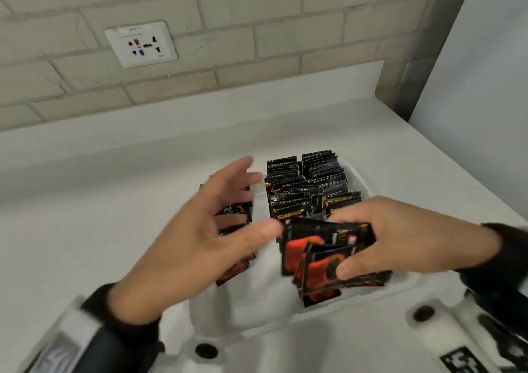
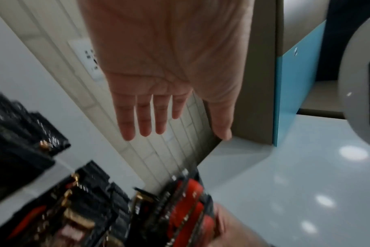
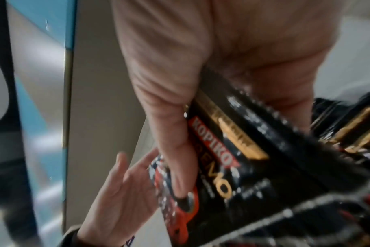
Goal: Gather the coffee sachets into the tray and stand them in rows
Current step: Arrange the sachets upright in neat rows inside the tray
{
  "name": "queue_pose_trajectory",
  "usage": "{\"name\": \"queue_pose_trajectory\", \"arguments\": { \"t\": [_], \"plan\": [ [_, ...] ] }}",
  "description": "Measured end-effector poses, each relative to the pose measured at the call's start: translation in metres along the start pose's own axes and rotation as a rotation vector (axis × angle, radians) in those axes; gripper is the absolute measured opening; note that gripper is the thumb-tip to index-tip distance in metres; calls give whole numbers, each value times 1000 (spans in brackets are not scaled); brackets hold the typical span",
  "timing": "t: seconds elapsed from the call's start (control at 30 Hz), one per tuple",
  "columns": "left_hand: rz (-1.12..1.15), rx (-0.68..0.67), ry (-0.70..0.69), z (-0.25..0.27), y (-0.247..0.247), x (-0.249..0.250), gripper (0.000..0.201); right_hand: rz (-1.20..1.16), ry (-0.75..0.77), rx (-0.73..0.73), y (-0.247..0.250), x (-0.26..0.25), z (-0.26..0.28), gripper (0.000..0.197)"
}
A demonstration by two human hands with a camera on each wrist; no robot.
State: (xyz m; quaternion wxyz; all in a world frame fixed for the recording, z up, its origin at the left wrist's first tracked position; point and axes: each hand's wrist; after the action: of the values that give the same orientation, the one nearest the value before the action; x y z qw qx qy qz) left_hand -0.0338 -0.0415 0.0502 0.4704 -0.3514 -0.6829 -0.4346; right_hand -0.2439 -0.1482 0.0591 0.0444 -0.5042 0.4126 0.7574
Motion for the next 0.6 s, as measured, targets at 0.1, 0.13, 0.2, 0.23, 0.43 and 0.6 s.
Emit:
{"name": "queue_pose_trajectory", "arguments": {
  "t": [0.1,0.13,0.2,0.23,0.43,0.6],
  "plan": [
    [-146,-239,128,-12,-19,-4,80,207,70,-119,-6,-14,-22,33],
    [-186,-331,136,-15,-23,-7,73,299,101,-143,-8,-17,-28,39],
    [-252,-462,147,-19,-30,-12,58,410,133,-173,-8,-24,-38,48],
    [-242,-470,189,-20,-33,-16,50,410,132,-184,-8,-26,-42,52],
    [277,-244,501,-9,-36,-40,16,-63,11,-3,-5,-15,-59,56],
    [450,137,518,-2,-47,-46,12,-541,-88,466,-17,10,-51,46]
  ]
}}
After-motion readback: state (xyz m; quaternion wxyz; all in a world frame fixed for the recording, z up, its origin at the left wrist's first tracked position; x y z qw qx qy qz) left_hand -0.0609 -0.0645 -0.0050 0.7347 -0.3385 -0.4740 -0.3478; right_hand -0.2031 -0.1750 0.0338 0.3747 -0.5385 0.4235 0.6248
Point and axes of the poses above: each hand's wrist, its own z-axis away from the middle knuckle, its own y-axis out of the back of the hand, x = y × z, and after that the axes turned 14 degrees about x, right-handed
